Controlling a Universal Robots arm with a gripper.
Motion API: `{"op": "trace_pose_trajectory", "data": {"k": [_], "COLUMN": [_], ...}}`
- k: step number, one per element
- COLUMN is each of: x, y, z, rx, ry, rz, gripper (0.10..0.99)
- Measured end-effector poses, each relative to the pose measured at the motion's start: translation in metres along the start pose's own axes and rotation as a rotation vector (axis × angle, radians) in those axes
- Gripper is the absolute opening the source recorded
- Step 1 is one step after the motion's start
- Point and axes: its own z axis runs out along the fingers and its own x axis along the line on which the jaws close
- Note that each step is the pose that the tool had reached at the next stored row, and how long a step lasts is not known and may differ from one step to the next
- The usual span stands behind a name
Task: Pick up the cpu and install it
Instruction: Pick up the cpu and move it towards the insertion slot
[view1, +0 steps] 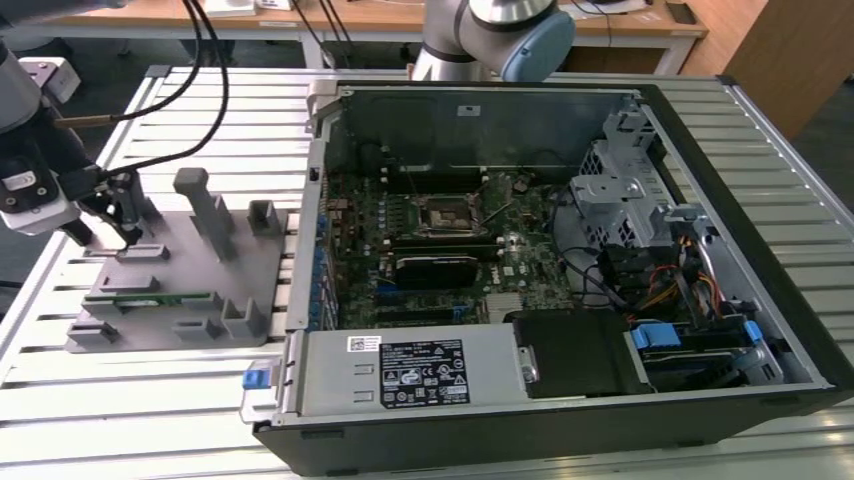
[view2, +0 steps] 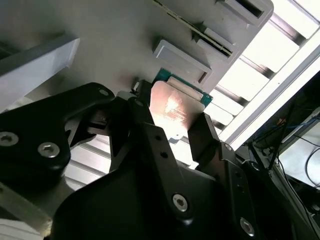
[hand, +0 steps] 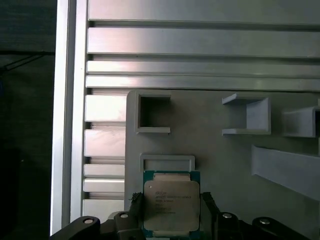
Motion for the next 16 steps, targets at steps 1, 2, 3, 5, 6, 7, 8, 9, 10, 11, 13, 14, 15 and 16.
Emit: {"op": "trace_pose_trajectory", "data": {"k": [1, 2, 3, 5, 6, 7, 8, 9, 10, 11, 13, 14, 15, 16], "x": [0.0, -0.0001, -0.0001, -0.0001, -0.0001, -0.0001, -0.0001, -0.0001, -0.0002, -0.0002, -0.0002, -0.0002, -0.0002, -0.0002], "y": [0.0001, 0.0003, 0.0004, 0.0006, 0.0007, 0.0007, 0.0008, 0.0009, 0.0009, 0.001, 0.0011, 0.0012, 0.0012, 0.0013], "z": [-0.0024, -0.006, -0.0092, -0.0137, -0.0148, -0.016, -0.0174, -0.0188, -0.0202, -0.0216, -0.0248, -0.0261, -0.027, -0.0278], "rx": [0.0, 0.0, 0.0, 0.0, 0.0, -0.001, -0.001, -0.001, -0.001, -0.001, -0.001, -0.001, -0.001, -0.001], "ry": [0.0001, 0.0004, 0.0004, 0.0006, 0.0006, 0.0005, 0.0005, 0.0005, 0.0006, 0.0005, 0.0005, 0.0005, 0.0007, 0.0006], "rz": [0.0, 0.0, 0.0, 0.0, 0.0, 0.0, 0.0, 0.0, 0.0, 0.0, 0.0, 0.0, 0.0, 0.0], "gripper": [0.541, 0.541, 0.541, 0.541, 0.541, 0.541, 0.541, 0.541, 0.541, 0.541, 0.541, 0.541, 0.541, 0.541]}}
